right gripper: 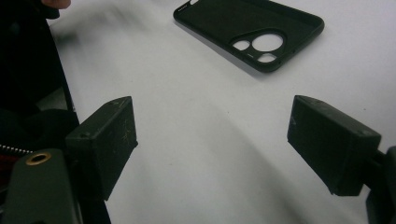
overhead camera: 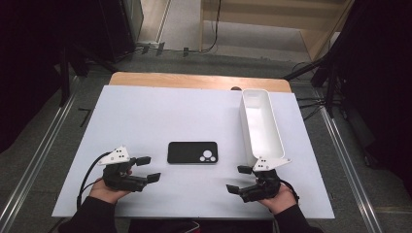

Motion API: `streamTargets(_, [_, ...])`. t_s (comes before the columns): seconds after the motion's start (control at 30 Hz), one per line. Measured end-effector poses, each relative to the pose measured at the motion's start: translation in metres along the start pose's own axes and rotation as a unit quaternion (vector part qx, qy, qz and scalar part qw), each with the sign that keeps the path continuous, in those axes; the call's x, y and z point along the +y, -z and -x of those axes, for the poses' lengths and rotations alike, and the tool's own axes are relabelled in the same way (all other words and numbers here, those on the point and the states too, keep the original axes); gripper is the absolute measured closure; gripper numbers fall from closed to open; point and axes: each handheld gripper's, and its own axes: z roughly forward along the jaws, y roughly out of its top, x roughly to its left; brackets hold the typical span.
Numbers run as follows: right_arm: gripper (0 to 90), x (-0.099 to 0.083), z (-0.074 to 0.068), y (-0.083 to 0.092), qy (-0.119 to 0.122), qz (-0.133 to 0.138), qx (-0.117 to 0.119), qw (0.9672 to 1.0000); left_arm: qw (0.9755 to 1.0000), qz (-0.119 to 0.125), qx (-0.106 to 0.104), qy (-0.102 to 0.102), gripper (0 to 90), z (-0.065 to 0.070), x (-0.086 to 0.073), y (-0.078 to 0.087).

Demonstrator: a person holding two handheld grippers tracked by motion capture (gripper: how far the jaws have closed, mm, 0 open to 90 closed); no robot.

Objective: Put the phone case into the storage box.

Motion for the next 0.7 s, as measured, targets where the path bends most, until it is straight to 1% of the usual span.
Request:
streamTargets(0.47, [14.4, -0.0004, -0.0001, 0.0004, 0.0, -0.001, -0.003, 1.0, 1.0, -0.001, 0.002, -0.001, 23.4, -0.0015, 0.001, 0.0003])
streamTargets(0.7, [14.3, -0.0005, -0.0001, 0.0007, -0.002, -0.001, -0.002, 1.0, 1.0, 0.005, 0.004, 0.003, 23.4, -0.0014, 0.0011, 0.0008])
